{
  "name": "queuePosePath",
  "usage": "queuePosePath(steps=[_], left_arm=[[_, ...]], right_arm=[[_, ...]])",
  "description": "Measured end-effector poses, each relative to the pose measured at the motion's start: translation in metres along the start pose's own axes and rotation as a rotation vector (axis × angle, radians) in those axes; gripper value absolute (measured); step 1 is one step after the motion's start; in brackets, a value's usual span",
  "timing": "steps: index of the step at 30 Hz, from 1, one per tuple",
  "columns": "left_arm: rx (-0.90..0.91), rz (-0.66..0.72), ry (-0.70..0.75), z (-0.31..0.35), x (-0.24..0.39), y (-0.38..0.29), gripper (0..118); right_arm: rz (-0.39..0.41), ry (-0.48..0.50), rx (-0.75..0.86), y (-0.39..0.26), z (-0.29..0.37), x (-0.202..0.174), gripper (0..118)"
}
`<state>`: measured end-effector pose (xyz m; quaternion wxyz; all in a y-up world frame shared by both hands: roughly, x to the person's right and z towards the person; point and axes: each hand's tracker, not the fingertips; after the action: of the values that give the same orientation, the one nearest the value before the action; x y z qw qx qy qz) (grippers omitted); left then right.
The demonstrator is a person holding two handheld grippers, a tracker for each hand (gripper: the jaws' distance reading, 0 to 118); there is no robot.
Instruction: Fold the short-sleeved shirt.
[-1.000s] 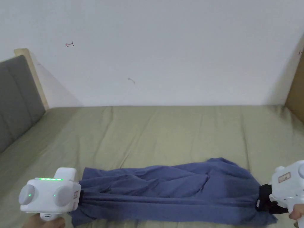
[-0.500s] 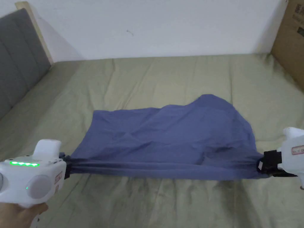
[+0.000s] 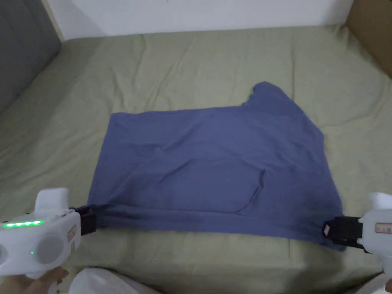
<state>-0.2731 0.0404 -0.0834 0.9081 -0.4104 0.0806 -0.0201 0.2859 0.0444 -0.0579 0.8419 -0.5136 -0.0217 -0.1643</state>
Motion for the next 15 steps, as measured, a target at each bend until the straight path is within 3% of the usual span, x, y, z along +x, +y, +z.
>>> queuePosePath(steps=[1,2,3,6,7,8,9,10,11,13,15], left_arm=[[-0.005,0.035,-0.027,0.005,-0.004,-0.001,85],[0.000,0.075,-0.060,0.013,-0.007,-0.003,102],[0.011,0.106,-0.087,0.020,-0.009,-0.006,106],[0.002,0.192,-0.120,0.037,-0.013,-0.019,102],[0.016,0.218,-0.145,0.040,-0.017,-0.027,91],[0.024,0.241,-0.157,0.045,-0.017,-0.034,69],[0.019,0.240,-0.160,0.047,-0.016,-0.040,25],[0.006,0.242,-0.148,0.046,-0.014,-0.047,0],[-0.011,0.218,-0.114,0.044,-0.011,-0.054,1],[0.002,0.166,-0.121,0.043,-0.008,-0.061,1],[-0.008,0.160,-0.132,0.037,-0.007,-0.059,1]], right_arm=[[0.032,-0.036,0.021,-0.001,0.006,-0.002,79],[0.054,-0.052,0.070,-0.003,0.016,-0.004,82],[0.076,-0.050,0.094,-0.005,0.022,-0.006,82],[0.122,-0.096,0.183,-0.020,0.046,-0.015,81],[0.121,-0.096,0.237,-0.028,0.053,-0.019,80],[0.122,-0.089,0.263,-0.036,0.056,-0.022,74],[0.137,-0.082,0.248,-0.042,0.058,-0.026,46],[0.154,-0.080,0.250,-0.048,0.059,-0.031,14],[0.163,-0.095,0.238,-0.053,0.055,-0.036,2],[0.137,-0.105,0.110,-0.056,0.042,-0.035,1],[0.076,-0.051,0.119,-0.059,0.031,-0.031,1]])
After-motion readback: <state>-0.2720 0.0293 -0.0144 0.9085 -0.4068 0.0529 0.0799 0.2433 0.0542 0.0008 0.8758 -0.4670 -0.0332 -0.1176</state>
